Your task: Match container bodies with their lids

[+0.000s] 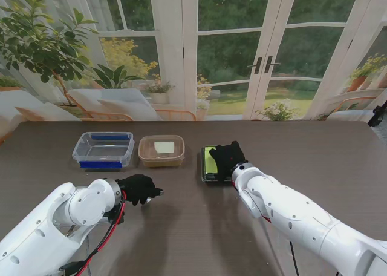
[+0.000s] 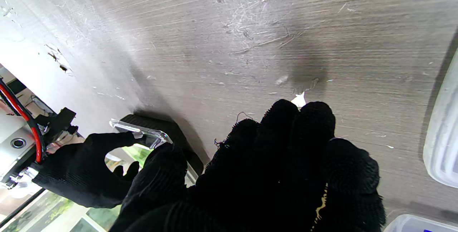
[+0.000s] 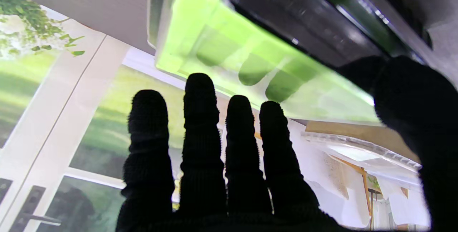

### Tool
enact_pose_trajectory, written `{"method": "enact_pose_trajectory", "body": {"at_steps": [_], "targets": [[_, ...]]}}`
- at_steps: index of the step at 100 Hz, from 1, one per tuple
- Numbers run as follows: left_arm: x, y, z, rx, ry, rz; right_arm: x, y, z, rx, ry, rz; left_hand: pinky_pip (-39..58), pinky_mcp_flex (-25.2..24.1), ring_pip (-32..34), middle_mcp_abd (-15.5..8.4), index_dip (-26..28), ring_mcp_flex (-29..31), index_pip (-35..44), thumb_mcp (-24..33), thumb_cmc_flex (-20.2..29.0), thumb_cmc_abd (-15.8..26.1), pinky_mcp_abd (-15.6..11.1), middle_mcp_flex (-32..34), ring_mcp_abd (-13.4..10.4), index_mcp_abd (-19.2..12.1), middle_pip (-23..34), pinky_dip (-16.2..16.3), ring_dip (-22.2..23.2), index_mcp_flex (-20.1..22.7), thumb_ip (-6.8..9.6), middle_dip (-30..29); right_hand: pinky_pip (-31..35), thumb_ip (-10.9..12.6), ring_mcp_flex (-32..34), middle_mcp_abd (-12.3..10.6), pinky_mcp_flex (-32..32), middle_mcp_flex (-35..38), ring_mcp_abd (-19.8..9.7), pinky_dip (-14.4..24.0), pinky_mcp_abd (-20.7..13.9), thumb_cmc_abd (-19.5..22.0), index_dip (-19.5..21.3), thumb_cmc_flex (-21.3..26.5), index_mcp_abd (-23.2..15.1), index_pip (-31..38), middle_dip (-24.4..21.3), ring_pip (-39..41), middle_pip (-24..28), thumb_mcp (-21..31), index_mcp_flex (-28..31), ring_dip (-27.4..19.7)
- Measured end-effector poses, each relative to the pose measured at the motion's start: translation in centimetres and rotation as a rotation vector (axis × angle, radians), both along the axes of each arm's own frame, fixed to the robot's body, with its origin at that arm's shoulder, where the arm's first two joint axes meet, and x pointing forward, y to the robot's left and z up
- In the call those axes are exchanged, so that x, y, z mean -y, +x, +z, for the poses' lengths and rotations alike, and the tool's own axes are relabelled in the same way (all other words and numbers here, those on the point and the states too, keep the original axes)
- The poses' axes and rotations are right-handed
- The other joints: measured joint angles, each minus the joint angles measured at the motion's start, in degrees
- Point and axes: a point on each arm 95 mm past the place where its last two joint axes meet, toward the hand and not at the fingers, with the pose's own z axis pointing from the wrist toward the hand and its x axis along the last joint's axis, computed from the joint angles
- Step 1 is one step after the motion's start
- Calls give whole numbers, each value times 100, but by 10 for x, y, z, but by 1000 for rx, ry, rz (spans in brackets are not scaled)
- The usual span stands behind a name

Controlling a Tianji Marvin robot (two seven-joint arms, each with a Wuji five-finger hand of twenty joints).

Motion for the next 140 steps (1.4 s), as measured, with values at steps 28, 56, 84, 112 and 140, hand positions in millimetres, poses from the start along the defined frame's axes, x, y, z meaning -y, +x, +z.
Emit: {"method": "enact_pose_trajectory", "body": {"at_steps": [28,56,84,112,140], "targets": [[-1,1,1,-2,5,0,2,20,3,-2,-13,-46,-1,-9,-7,0,0,0,0,0,0,0,-1,-1,0,-2,-12,-20,-3,0,0,-50,0,0,120,-3,0,6,-4,0,-71,-1,-1,65,-18,0,-1,-86,0,0,0,-24],[-2,1,1,-4,10,6,7,22,16,-2,16,-75,-1,-12,-15,0,0,0,0,0,0,0,-2,-2,1,-3,-20,-65,-5,0,0,-70,0,2,111,-3,0,6,-4,0,-71,7,-1,217,-264,0,-1,-86,0,1,116,-24],[-2,0,0,0,8,12,8,9,36,10,87,-56,-1,-16,-22,0,0,-1,0,0,0,0,-3,-2,1,-3,-24,-72,-6,-1,0,-71,0,3,111,-3,0,1,-3,0,-71,57,-1,217,-265,-66,-7,-86,-53,1,115,-24],[-5,-1,2,43,-12,17,12,-23,66,-40,276,-13,-228,-390,-350,0,0,-402,-32,0,-1,0,-140,-204,5,-65,-199,-153,-86,-71,0,-178,0,149,113,-3,0,-5,92,0,-68,1367,-18,-13,-262,-86,-83,-189,-181,-17,116,-24],[-5,-3,5,105,-56,32,18,-51,78,-159,445,10,-1535,-1306,-2058,6,0,-1161,-132,1,-1,0,-375,-740,10,-201,-762,-933,-999,-214,0,-1076,0,206,128,4,0,-6,213,0,1,1670,-71,-9,-249,-144,-136,-365,-266,-277,118,-61]]}}
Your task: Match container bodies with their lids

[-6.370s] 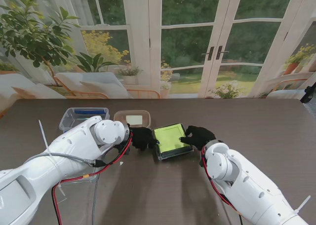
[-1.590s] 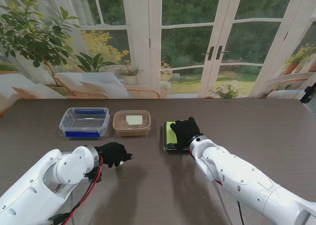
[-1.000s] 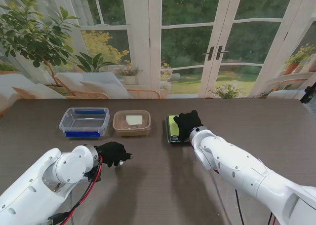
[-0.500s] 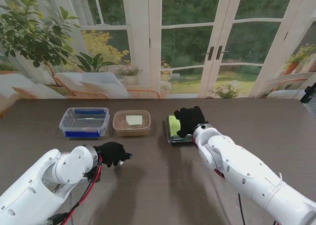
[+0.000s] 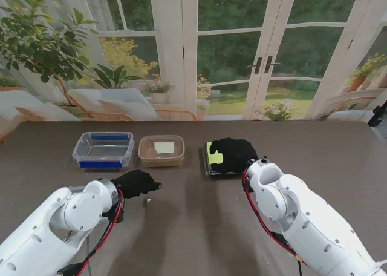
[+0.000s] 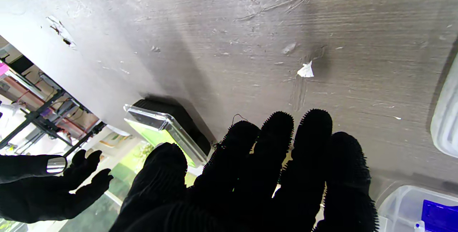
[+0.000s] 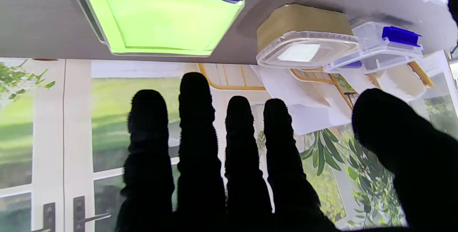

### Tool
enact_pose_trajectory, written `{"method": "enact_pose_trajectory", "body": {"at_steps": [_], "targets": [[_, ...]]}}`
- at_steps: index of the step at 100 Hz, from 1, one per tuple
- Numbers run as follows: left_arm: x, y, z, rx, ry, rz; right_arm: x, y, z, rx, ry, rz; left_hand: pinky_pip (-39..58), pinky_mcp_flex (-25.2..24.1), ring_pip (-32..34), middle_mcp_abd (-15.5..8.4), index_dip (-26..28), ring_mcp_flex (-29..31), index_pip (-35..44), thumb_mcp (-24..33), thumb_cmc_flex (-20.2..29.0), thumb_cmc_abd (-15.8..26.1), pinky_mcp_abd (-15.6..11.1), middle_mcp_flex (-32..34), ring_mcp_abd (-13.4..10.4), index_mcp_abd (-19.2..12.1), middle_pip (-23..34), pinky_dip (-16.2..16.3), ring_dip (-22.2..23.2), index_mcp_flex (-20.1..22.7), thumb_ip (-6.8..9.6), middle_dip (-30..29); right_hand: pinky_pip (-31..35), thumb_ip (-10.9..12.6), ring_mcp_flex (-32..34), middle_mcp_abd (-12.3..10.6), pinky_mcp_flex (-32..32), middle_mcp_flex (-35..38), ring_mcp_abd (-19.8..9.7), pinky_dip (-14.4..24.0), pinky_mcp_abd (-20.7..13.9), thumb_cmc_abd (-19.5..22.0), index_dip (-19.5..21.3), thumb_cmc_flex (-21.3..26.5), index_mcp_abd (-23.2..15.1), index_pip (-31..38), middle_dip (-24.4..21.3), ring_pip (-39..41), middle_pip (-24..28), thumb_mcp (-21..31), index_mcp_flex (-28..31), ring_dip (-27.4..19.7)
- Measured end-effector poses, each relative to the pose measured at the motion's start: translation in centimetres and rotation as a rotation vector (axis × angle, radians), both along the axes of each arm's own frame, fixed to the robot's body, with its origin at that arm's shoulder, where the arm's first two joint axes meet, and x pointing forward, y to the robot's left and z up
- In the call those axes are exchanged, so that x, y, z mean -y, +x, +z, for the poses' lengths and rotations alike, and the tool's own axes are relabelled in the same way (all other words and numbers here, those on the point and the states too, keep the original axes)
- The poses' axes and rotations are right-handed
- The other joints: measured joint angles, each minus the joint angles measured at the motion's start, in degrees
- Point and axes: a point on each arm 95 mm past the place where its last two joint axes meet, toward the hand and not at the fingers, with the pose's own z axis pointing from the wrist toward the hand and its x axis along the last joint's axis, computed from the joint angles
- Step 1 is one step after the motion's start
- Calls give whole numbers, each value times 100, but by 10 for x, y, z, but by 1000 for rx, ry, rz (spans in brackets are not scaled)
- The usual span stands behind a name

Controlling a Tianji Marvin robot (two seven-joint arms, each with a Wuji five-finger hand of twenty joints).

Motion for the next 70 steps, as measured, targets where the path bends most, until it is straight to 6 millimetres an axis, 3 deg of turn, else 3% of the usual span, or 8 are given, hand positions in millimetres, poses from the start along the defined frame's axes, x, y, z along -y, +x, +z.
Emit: {"method": "enact_pose_trajectory", "body": {"at_steps": [24,29,70], "targets": [[0,-4,6,58,-42,13,6,-22,6,-46,159,-10,-973,-450,-1034,-55,-1,-479,-104,0,0,0,-197,-365,-64,-85,-172,-370,-624,-152,0,-547,0,63,-2,72,0,5,109,0,83,134,-5,0,18,-70,-12,-91,-72,-15,13,-2],[0,-5,8,67,-52,14,7,-27,6,-54,187,-13,-1066,-495,-1118,-68,-1,-531,-111,0,0,0,-215,-445,-74,-124,-265,-400,-692,-165,0,-640,0,108,-2,104,0,15,139,0,136,126,-13,1,68,-85,-12,-93,-73,-290,62,-2],[0,-14,15,135,-114,20,9,-53,-9,-103,342,-46,-2324,-873,-1901,-245,47,-1089,-204,1,0,-58,-466,-1013,-307,-276,-447,-673,-1198,-470,0,-1043,-154,114,-47,179,-1,75,258,0,211,213,-72,5,27,-204,-13,-258,-161,-254,122,-6]]}}
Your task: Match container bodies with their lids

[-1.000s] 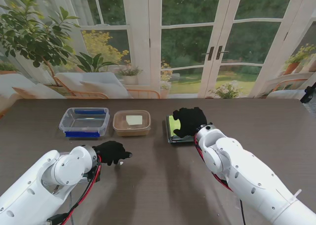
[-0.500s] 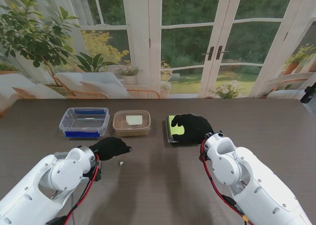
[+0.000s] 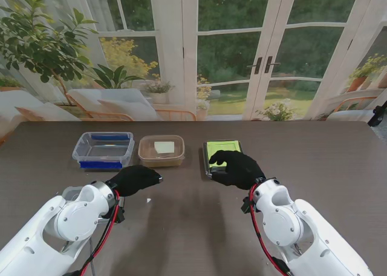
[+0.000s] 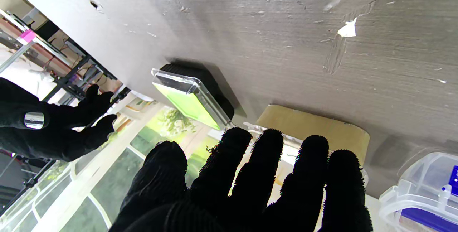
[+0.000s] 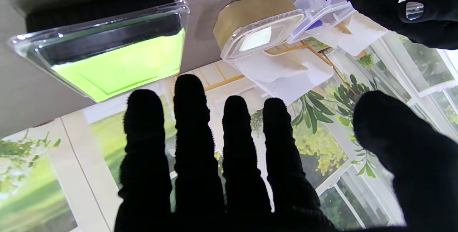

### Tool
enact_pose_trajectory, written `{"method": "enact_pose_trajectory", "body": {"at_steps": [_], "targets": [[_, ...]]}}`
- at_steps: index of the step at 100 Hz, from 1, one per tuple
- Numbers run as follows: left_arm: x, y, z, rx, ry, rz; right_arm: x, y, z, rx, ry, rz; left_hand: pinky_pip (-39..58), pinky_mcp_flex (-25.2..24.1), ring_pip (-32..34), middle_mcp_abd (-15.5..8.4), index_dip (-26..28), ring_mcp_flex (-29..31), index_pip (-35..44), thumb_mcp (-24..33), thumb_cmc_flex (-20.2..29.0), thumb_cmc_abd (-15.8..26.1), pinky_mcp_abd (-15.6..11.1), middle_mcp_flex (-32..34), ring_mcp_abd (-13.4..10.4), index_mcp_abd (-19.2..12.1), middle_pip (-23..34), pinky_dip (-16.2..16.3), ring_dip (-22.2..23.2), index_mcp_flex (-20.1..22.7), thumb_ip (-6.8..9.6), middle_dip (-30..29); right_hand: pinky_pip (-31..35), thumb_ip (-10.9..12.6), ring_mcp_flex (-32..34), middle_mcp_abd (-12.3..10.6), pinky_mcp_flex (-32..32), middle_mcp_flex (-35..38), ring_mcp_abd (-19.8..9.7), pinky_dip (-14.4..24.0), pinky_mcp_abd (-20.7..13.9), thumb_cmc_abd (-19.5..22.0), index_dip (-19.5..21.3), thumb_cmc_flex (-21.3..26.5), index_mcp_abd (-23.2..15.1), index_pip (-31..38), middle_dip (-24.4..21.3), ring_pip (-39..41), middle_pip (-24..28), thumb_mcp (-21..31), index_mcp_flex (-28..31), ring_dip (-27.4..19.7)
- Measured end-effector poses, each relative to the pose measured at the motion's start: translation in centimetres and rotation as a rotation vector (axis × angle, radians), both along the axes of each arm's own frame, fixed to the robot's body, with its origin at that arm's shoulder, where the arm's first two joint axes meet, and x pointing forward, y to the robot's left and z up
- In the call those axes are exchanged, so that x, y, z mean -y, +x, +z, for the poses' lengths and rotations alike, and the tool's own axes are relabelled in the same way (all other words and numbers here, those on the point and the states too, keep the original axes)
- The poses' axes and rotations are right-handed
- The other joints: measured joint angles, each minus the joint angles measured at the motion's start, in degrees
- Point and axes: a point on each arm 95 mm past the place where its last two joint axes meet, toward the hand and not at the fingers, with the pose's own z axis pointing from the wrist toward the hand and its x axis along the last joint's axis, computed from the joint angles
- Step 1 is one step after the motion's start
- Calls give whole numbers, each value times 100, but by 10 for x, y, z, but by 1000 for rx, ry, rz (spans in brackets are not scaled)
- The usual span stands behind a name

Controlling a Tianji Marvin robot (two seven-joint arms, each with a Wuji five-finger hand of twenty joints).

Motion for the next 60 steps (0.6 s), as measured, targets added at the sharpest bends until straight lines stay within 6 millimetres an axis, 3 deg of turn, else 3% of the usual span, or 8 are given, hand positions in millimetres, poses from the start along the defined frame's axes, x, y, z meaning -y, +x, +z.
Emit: {"method": "enact_pose_trajectory", "body": {"at_steps": [25,43,60], "targets": [[-2,-12,-2,56,-43,32,5,-11,-12,-52,88,-47,-754,-76,-252,-90,-36,-158,-79,0,-57,-68,-122,-230,-115,-57,-73,-10,-127,-176,0,-194,-31,48,0,102,-2,77,116,0,76,76,-3,4,3,-85,0,-12,-78,3,258,0],[-1,-20,-7,87,-78,48,10,-12,-15,-82,62,-43,-1552,-72,-439,-153,-16,-408,-110,36,-57,-352,-128,-455,-179,-106,-66,-15,-329,-250,0,-234,-63,48,-2,103,-2,77,121,80,77,76,-4,4,3,-152,0,-27,-137,3,258,0],[-4,-27,-10,105,-44,52,13,-12,-15,-79,75,-52,-2314,79,-498,-210,-26,-525,-140,26,-57,-475,-203,-529,-301,-120,-74,185,-408,-398,0,-295,-96,49,-2,105,-2,77,122,82,79,76,-4,4,3,-161,0,-27,-138,3,259,0]]}}
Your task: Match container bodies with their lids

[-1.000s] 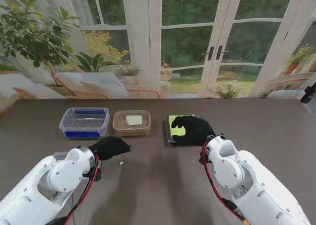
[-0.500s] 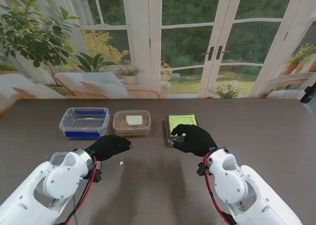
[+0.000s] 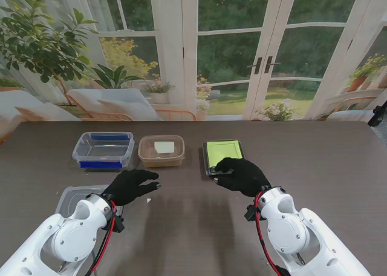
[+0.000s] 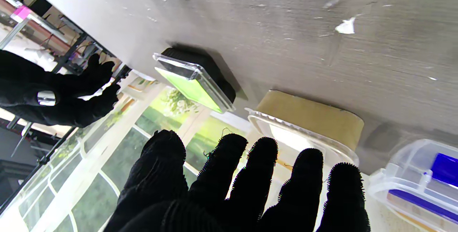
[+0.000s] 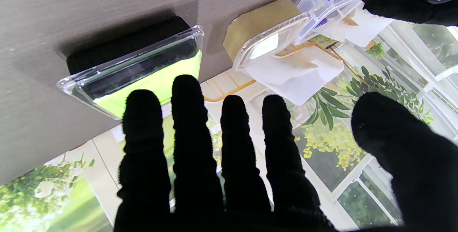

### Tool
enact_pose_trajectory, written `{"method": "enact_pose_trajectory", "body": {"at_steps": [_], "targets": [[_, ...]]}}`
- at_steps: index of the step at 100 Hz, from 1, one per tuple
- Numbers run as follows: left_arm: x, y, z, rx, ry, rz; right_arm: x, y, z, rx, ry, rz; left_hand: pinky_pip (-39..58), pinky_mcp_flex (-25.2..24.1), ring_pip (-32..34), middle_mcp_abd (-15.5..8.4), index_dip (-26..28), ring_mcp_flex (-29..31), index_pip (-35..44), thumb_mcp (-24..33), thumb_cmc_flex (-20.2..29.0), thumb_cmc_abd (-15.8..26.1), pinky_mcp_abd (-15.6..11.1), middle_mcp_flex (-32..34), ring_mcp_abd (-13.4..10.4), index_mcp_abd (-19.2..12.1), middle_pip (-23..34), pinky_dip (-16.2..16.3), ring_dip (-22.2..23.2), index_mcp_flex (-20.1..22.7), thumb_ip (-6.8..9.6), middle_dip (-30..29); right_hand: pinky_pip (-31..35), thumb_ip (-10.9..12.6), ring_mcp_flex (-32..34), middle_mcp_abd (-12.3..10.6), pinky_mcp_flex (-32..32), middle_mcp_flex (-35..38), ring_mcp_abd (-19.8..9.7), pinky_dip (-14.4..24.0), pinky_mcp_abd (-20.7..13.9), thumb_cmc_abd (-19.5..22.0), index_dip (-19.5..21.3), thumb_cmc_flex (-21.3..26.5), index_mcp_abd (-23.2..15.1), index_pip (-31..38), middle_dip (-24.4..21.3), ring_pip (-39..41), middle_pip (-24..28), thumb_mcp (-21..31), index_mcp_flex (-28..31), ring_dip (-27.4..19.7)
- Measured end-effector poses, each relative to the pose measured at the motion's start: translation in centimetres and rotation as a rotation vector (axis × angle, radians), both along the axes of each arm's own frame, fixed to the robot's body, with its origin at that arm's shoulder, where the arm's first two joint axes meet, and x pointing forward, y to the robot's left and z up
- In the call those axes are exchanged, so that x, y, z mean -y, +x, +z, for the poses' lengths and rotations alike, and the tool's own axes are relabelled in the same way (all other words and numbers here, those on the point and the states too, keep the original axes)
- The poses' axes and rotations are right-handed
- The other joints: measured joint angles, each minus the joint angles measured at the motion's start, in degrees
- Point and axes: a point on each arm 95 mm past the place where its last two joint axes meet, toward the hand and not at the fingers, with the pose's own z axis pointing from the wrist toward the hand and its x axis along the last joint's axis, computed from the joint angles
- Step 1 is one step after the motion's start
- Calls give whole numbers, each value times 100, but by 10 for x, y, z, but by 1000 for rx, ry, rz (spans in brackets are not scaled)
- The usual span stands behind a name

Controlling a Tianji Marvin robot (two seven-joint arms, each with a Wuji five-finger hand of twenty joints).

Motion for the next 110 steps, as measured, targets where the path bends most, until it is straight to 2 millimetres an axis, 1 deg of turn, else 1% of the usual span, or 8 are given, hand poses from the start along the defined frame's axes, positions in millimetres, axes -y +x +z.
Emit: {"method": "enact_pose_trajectory", "body": {"at_steps": [20,39,52,74,82,86,99,110], "targets": [[-16,-6,5,45,71,14,-3,0,-4,-13,0,16,-192,-10,-58,-117,-6,-150,-27,-7,0,-154,-204,-141,-239,-71,-38,96,-18,-73,0,-6,-1,0,-92,12,-1,0,13,3,1,63,0,0,1,-46,0,-90,-2,5,0,-34],[-39,-1,14,76,102,50,-5,-1,-6,-20,-3,24,-267,-10,-65,-153,-6,-150,-28,-9,0,-291,-269,-141,-308,-74,-38,98,-20,-74,0,-6,-1,0,-65,19,0,0,13,6,1,63,0,0,1,-58,0,-90,-2,5,0,-34],[-58,5,20,68,184,53,-5,0,-7,-28,2,23,-277,-10,-65,-189,-6,-150,-28,32,0,-381,-324,-141,-365,-121,-38,98,-20,-75,0,-6,-1,0,-129,31,-3,0,13,8,1,63,0,0,1,-60,0,-72,-3,5,0,-34],[-90,29,28,53,286,76,-6,1,-10,-43,3,28,-433,-142,-71,-300,22,-295,-61,40,1,-706,-427,-300,-466,-158,-54,98,-81,-219,1,-7,-2,0,-230,34,-4,0,13,10,1,63,0,0,1,-65,0,-45,-3,5,0,-34],[-100,40,30,54,351,73,-6,1,-10,-47,2,29,-484,-176,-71,-350,4,-305,-73,41,1,-712,-481,-303,-484,-213,-54,96,-86,-338,1,-64,-4,1,-225,34,-4,0,13,11,1,63,0,0,2,-65,0,-45,-3,5,0,-34],[-106,46,30,59,381,74,-6,1,-10,-48,3,29,-551,-229,-83,-374,-16,-364,-82,54,2,-866,-505,-379,-524,-215,-107,92,-94,-379,1,-68,-4,1,-225,34,-4,0,13,11,1,63,0,0,2,-66,0,-45,-3,5,0,-34],[-121,66,28,49,410,84,-6,1,-11,-58,11,27,-692,-364,-139,-441,-5,-512,-126,106,1,-984,-594,-525,-616,-221,-83,24,-154,-510,1,-87,-8,1,-225,36,-5,0,13,13,1,63,0,0,3,-67,0,-45,-3,5,0,-34],[-128,81,25,36,441,73,-7,1,-12,-68,13,28,-696,-372,-148,-516,13,-601,-147,85,-294,-977,-683,-683,-744,-250,-116,-75,-171,-587,3,-143,-8,1,-225,36,-5,0,13,13,1,63,0,0,3,-68,0,-46,-3,5,0,-34]]}}
